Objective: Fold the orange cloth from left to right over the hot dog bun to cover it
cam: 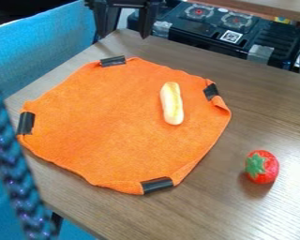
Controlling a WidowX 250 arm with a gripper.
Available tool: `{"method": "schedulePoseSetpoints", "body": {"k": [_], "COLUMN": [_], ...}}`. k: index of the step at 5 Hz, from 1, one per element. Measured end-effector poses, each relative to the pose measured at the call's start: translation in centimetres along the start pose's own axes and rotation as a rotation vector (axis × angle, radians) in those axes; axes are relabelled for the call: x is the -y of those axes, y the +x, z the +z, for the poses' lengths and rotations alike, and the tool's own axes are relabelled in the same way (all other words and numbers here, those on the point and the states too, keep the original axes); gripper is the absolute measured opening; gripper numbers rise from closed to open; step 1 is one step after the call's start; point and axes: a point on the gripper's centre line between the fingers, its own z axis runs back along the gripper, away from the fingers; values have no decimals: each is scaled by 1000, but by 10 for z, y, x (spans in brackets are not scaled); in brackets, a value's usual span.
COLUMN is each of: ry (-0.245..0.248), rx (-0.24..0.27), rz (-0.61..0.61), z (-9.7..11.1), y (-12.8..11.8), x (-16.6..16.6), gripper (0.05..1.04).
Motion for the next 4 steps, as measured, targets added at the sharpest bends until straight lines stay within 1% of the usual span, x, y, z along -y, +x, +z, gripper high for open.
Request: {"method": "schedulePoseSetpoints", "body": {"k": [1, 2, 3, 4], "ry": [20, 56, 49, 0], "rx": [-24, -66, -119, -121], "rz": [-10, -1, -8, -56], "z": [-12, -50, -87, -97], "y": [-2, 6, 10, 3], "x": [2, -22, -64, -89], "gripper": [999, 999, 999, 999]}}
